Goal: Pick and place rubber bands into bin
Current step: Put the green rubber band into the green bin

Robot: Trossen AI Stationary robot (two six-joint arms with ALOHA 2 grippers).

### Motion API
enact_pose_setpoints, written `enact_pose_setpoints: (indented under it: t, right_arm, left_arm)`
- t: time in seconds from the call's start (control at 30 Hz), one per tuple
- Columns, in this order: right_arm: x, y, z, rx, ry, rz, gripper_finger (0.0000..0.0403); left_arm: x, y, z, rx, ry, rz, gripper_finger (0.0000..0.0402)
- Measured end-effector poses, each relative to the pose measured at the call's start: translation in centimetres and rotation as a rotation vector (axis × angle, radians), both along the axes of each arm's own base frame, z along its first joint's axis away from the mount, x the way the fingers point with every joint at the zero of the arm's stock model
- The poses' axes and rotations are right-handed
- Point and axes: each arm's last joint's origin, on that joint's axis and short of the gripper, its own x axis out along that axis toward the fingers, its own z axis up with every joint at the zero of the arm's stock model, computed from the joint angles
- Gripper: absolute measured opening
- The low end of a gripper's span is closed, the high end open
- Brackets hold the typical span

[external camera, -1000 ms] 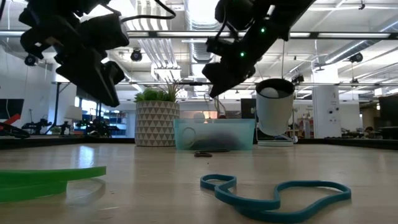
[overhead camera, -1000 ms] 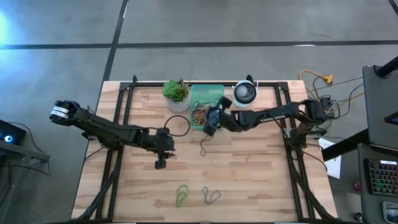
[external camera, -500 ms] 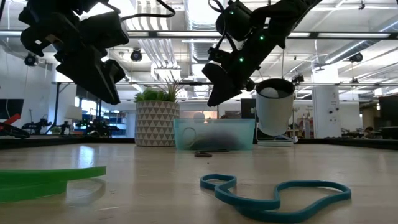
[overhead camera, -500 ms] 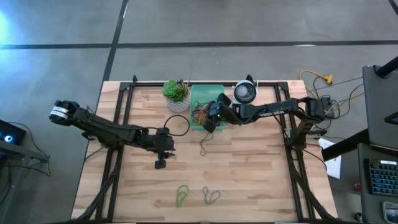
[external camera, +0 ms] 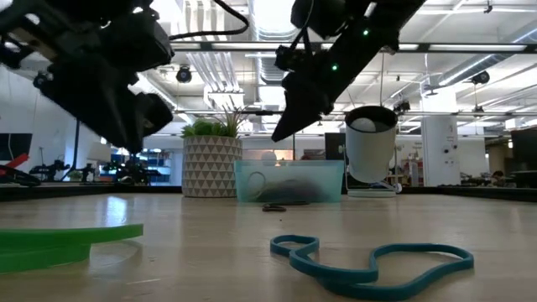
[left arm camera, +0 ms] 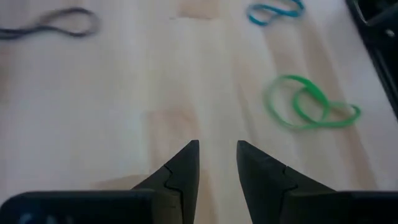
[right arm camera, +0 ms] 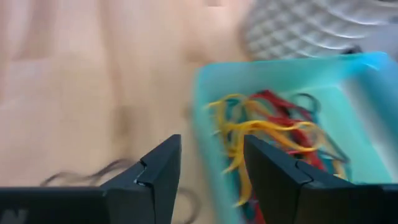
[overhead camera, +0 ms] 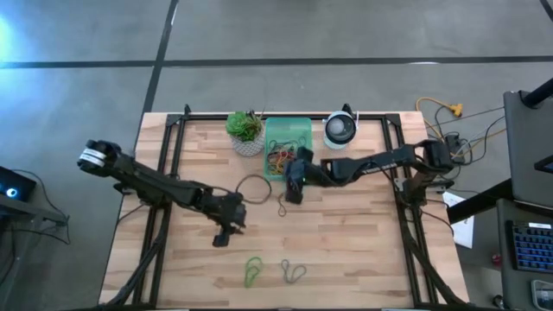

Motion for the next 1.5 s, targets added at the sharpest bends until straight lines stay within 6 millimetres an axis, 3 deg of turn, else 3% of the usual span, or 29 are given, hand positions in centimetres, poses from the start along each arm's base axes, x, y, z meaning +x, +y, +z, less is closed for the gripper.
enact_pose_setpoints:
  t: [0.47, 0.77, 1.07, 1.5]
  right_arm:
    - [-2.4, 12.7, -0.4, -0.069, 0.038, 0.27, 0.0151]
    - [-5.2, 18.6, -0.3, -0.144, -0.024, 0.3, 0.0139]
    - [-7.3, 21.3, -0.2, -0.255, -0.088, 0.268, 0.0129]
    - [-7.4, 21.5, -0.2, -0.254, -0.103, 0.258, 0.0127]
  left_arm:
    - [3.9, -4.3, -3.2, 0.026, -0.01, -0.188, 0.0091]
    - [5.9, -5.6, -3.5, 0.032, -0.02, -0.229, 0.0091]
    - [6.8, -6.5, -3.9, 0.004, -0.006, -0.297, 0.0091]
    - [7.2, -7.0, -4.6, -0.002, -0.026, -0.309, 0.0091]
